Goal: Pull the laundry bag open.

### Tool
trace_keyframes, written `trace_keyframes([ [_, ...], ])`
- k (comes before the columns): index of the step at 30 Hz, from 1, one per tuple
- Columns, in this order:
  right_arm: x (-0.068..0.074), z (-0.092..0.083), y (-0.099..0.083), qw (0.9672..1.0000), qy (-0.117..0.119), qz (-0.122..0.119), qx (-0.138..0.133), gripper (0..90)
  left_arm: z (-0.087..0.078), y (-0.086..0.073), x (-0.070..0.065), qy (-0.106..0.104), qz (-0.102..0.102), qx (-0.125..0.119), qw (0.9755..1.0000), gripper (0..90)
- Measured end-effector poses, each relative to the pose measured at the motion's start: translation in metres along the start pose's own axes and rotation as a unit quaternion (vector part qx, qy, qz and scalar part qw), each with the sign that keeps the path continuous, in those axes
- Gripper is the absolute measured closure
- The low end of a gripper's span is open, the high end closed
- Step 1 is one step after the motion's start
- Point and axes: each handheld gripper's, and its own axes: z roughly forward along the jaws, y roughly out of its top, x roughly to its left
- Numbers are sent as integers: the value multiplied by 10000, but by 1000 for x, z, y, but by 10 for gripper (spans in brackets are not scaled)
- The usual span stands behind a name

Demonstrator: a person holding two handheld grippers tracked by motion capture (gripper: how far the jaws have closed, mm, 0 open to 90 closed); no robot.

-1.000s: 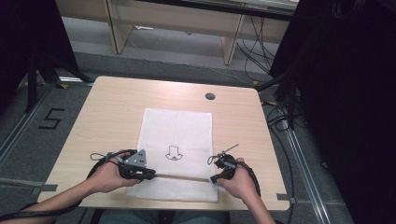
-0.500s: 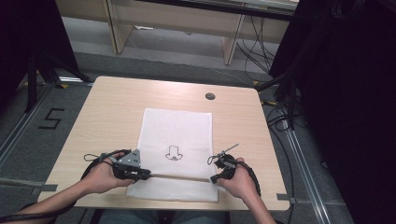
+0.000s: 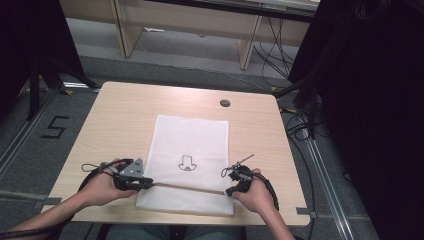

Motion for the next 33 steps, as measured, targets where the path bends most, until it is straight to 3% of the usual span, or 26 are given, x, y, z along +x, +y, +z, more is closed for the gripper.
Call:
trace_keyframes([
  [3, -2, 1, -1, 10000, -2, -58, -56, 900, -2, -4, 0, 47, 23, 47, 10000, 818],
  [4, -1, 1, 0, 10000, 29, -24, -58, 900, -2, -3, -2, 102, 226, 136, 9996, 818],
  [7, 0, 0, 1, 10000, 22, -81, -30, 900, -2, -5, -2, 67, 41, 61, 10000, 818],
  [9, 0, 0, 0, 10000, 8, -57, -15, 900, -5, -5, 3, 208, 414, 324, 9984, 818],
  [10, 0, 0, -1, 10000, 25, 36, -25, 900, -5, -10, 4, 113, -32, 103, 9999, 818],
  [11, -1, 0, -1, 10000, 33, 4, -43, 900, -5, -10, 4, 113, -32, 103, 9999, 818],
  [13, -2, 1, -1, 9999, 11, -92, -62, 900, -5, -9, 2, 196, 74, 213, 9996, 818],
  [14, -2, 1, -1, 9999, 11, -92, -62, 900, -10, -9, 9, 361, 474, 660, 9960, 818],
  [15, -2, -1, -1, 9999, -113, -127, -5, 900, -15, -20, 21, 582, 191, 695, 9957, 819],
  [16, -2, -1, -1, 9999, -113, -127, -5, 900, -15, -20, 21, 582, 191, 695, 9957, 819],
  [17, -4, -2, -2, 9999, -136, -39, -7, 900, -18, -28, 26, 358, -520, 237, 9977, 819],
  [18, -4, -2, -2, 9999, -136, -39, -7, 900, -20, -29, 25, 373, -457, 309, 9978, 819],
  [19, -6, -2, -2, 9999, -43, -54, -81, 900, -20, -26, 23, 423, 7, 704, 9966, 818],
  [20, -4, -1, 1, 9999, -104, -132, 9, 900, -17, -24, 19, 515, 242, 878, 9945, 818],
  [21, -4, -1, 1, 9999, -104, -132, 9, 900, -15, -24, 16, 546, 111, 788, 9953, 818],
  [23, -4, -1, 2, 9998, -140, -161, 50, 900, -19, -24, 22, 464, 124, 851, 9952, 818],
  [26, -6, -2, -1, 10000, -32, -25, -42, 900, -18, -26, 18, 482, -102, 583, 9971, 818],
  [32, -8, -2, -2, 9999, 9, -91, -93, 900, -18, -28, 16, 470, -188, 526, 9973, 817],
  [33, -8, -2, -2, 9999, 9, -91, -93, 900, -21, -27, 17, 440, -52, 647, 9969, 817],
])
